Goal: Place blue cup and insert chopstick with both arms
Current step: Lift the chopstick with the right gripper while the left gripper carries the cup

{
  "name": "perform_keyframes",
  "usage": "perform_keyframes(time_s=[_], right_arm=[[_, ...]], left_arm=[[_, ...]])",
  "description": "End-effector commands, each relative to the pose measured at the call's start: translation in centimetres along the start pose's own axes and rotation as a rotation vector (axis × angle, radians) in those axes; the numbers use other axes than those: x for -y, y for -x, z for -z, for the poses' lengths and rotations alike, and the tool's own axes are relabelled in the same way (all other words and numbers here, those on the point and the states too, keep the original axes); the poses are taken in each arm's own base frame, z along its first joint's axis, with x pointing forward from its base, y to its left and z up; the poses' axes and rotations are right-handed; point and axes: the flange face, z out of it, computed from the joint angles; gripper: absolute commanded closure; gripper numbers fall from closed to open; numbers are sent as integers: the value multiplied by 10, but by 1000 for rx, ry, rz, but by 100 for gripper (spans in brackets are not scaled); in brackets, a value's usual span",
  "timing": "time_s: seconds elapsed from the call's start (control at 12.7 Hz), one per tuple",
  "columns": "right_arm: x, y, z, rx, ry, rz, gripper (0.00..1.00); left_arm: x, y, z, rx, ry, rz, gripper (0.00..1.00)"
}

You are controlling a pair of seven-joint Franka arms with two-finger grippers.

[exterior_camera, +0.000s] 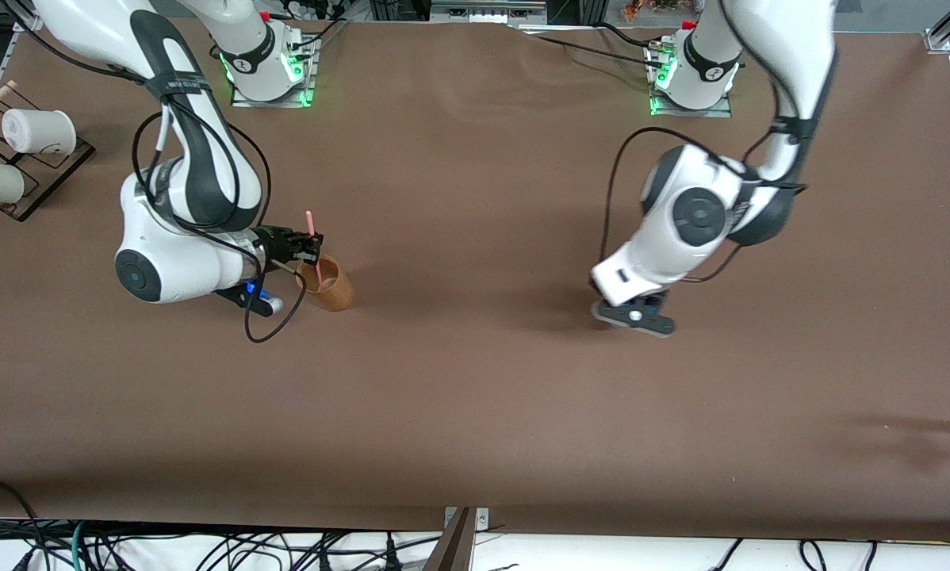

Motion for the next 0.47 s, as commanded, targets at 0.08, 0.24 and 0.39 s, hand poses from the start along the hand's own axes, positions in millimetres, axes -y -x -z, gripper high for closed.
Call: perform_keyframes(time_s=[0.08, 0.24, 0.39], right_arm=[[2, 22, 44, 74, -33, -59, 100], [14, 39, 64, 139, -77, -110, 100], [25, 57, 88, 172, -102, -146, 100]], left_arm=[[-86, -27, -37, 15, 6, 59, 100], [-135, -28, -57, 10, 8, 152, 100], [-157, -28, -74, 15, 6, 159, 100]])
